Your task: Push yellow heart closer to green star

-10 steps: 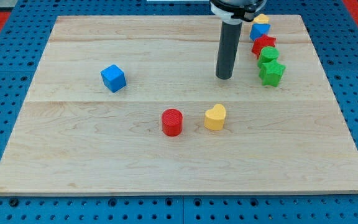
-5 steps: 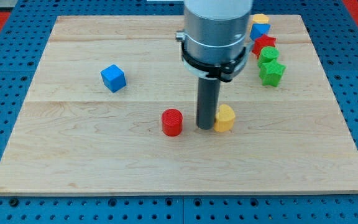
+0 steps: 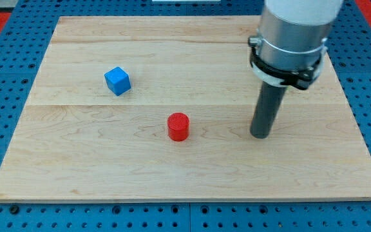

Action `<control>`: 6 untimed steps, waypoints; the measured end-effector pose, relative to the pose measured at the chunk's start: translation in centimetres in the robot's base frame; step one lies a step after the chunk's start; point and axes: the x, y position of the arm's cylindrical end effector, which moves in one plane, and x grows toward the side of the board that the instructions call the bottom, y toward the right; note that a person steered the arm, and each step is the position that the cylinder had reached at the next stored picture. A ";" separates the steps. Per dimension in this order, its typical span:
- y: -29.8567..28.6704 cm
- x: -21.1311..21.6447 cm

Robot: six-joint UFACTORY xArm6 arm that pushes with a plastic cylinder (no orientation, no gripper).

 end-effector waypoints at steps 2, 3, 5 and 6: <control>1.2 -4.6; 1.2 -6.3; -2.9 -6.5; -4.0 -8.5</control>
